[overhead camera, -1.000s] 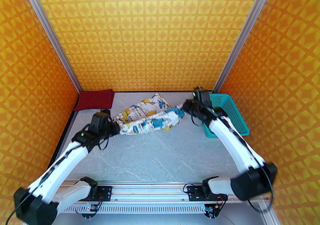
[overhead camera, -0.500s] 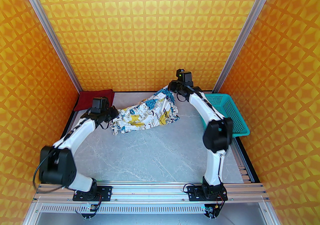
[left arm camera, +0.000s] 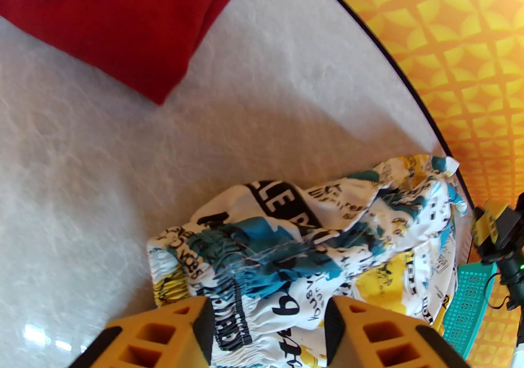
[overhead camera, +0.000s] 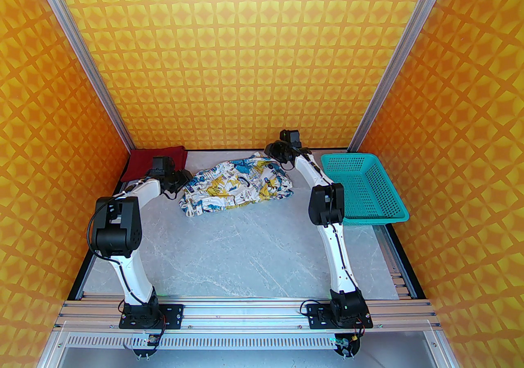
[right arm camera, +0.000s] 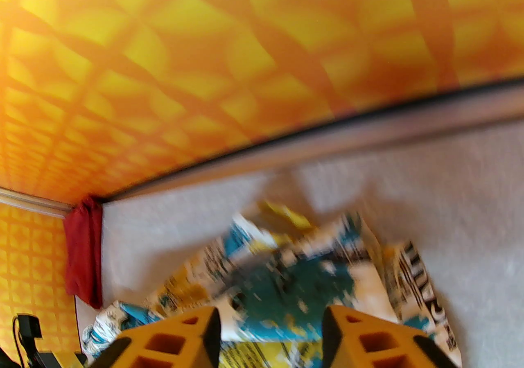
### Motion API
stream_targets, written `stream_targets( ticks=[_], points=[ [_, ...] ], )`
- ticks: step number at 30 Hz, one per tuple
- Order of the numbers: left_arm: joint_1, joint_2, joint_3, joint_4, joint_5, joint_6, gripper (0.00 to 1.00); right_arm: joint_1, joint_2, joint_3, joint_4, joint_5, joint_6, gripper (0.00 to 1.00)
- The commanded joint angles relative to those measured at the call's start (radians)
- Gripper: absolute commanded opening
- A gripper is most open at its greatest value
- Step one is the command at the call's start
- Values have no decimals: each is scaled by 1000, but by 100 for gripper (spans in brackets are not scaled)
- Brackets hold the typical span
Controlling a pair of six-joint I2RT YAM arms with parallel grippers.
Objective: Fold and stack the mixed laundry pile
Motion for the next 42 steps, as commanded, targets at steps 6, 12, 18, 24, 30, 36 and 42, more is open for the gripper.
stream_targets(
  ticks=[6, 12, 18, 24, 30, 36, 42],
  points=[
    [-165, -152, -19, -69, 33, 126, 39, 14, -376, -451, 14, 31, -72, 46],
    [-218, 14, 51, -55, 85, 153, 25, 50, -337, -523, -35, 35, -100, 41],
    [-217, 79, 18, -77, 85, 172, 20, 51, -249, -471, -177, 71, -116, 37],
    [-215, -6, -144, -105, 82, 196, 20, 50, -395, -715, -189, 146, -78, 36],
    [-216, -225, -388, -169, 87, 217, 17, 54, -652, -1109, -153, 161, -45, 35],
    [-217, -463, -550, -253, 87, 227, 20, 88, -909, -1434, -164, 172, -46, 35],
    [-263, -533, -426, -284, 103, 227, 22, 88, -1046, -1357, -224, 212, -74, 39]
  ],
)
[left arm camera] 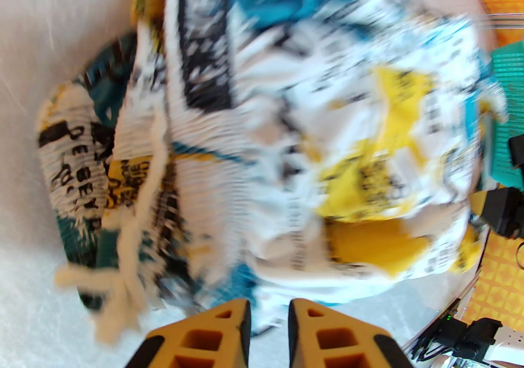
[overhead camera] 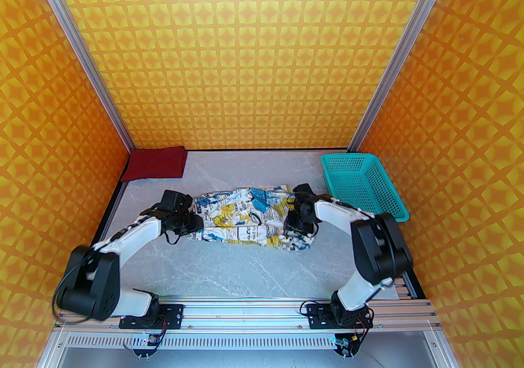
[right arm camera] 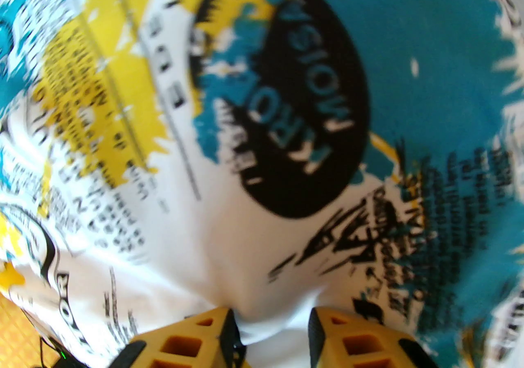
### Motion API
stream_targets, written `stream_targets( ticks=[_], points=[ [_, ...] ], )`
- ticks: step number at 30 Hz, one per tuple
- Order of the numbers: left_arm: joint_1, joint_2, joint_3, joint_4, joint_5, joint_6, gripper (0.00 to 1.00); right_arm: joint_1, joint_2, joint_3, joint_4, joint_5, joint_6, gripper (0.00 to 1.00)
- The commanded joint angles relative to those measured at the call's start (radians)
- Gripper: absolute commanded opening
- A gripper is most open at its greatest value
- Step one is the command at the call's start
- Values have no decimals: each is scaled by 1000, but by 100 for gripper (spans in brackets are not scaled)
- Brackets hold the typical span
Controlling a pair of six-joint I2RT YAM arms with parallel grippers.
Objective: Fold and stack the mixed laundry pile
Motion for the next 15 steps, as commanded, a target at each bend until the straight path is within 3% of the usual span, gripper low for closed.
stream_targets(
  ticks=[1, 8, 15],
  points=[
    [-45, 22, 129, -21, 35, 27, 22, -2, -42, 112, 4, 39, -22, 39],
    [-97, 279, 324, 137, 51, 32, 18, -50, 198, 324, 40, 32, -29, 34],
    [-20, 490, 391, 331, 33, -8, 17, -96, 359, 485, 76, 85, -48, 27]
  ],
)
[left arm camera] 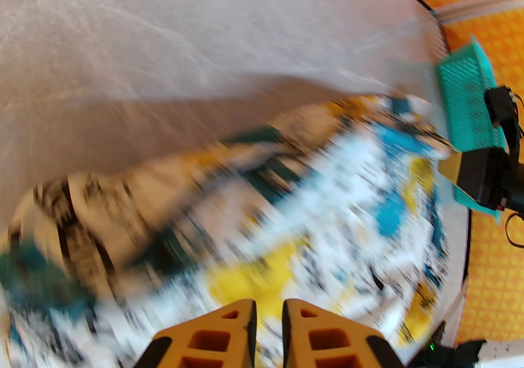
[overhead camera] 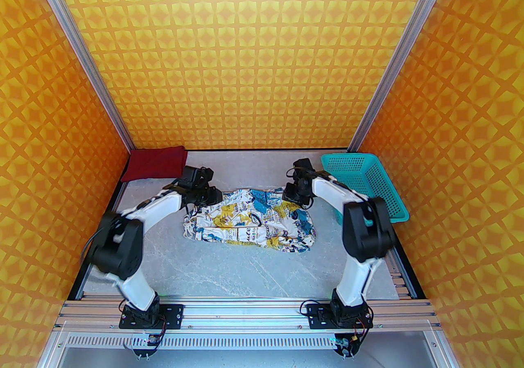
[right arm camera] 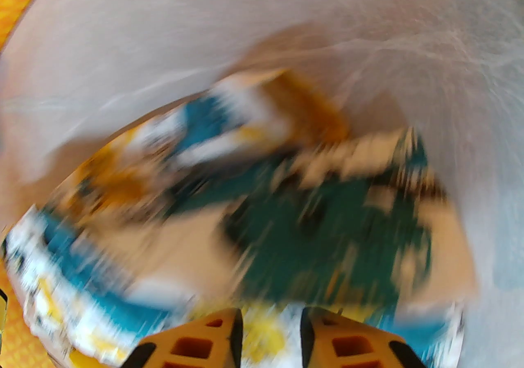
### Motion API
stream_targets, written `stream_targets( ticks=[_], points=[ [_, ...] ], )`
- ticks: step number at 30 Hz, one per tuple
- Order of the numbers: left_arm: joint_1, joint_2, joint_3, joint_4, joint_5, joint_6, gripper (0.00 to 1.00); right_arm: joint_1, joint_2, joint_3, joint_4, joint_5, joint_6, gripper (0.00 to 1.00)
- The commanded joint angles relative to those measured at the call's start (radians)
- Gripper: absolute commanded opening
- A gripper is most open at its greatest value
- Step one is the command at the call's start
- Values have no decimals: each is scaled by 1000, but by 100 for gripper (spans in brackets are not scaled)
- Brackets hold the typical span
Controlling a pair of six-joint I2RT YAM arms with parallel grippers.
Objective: Fold and stack the mixed laundry pile
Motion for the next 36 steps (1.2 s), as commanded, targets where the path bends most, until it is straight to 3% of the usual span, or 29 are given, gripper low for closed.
stream_targets(
  ticks=[1, 9, 13, 17, 23, 28, 36],
  points=[
    [53, 66, 39, 109, -1, -25, 17, -21, 39, 96, 27, 57, -30, 26],
    [85, 131, 47, 119, -1, -29, 19, -36, 214, 284, -10, 69, -119, 29],
    [85, 55, 37, 74, -1, -9, 24, -37, 174, 298, -88, 57, -124, 34],
    [65, -103, 1, -4, -1, 16, 28, -36, -21, 162, -115, 34, -88, 40],
    [-28, -285, -146, -83, 0, 16, 28, 12, -347, -184, -31, -184, 1, 43],
    [-45, -290, -259, -53, -1, 2, 24, 108, -390, -305, -35, -190, 29, 42],
    [-33, -288, -377, -60, -30, -24, 20, 114, -412, -485, -16, -172, 46, 39]
  ],
)
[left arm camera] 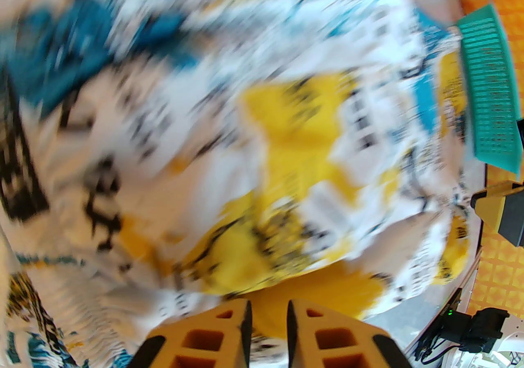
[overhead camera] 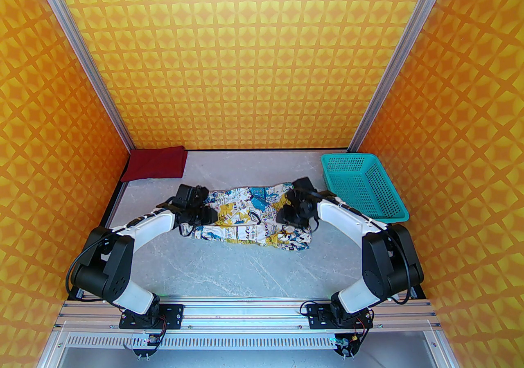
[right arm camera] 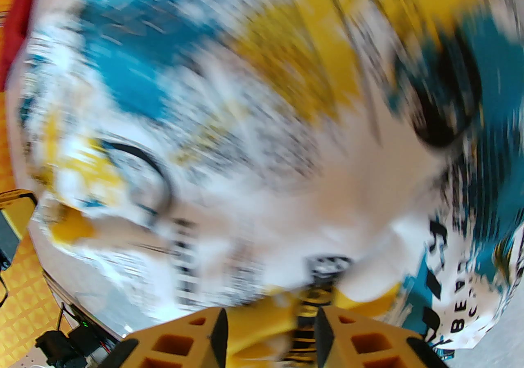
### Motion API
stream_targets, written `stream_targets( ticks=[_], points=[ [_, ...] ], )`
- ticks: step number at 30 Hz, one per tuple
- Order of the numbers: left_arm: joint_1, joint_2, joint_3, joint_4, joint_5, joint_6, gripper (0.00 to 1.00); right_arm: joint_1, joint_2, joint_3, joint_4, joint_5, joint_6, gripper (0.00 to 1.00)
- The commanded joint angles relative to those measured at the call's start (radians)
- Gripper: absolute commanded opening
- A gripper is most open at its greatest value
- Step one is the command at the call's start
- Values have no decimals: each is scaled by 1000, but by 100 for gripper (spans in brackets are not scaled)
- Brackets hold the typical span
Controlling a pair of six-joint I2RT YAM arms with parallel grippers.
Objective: Fold and stack the mixed laundry pile
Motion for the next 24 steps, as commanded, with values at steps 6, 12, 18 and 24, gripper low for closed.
stream_targets(
  ticks=[6, 12, 18, 24],
  points=[
    [17, -154, -185, -50, -54, -43, 20, -4, -116, -232, 17, 28, 35, 36],
    [71, -237, -274, -40, -66, -44, 19, -3, -122, -297, 41, 153, 49, 32],
    [84, -348, -226, -118, -66, -42, 19, -3, -218, -225, -43, 120, 62, 32],
    [-8, -376, -23, -213, -22, 1, 17, 7, -307, -96, -106, 67, 70, 33]
  ],
)
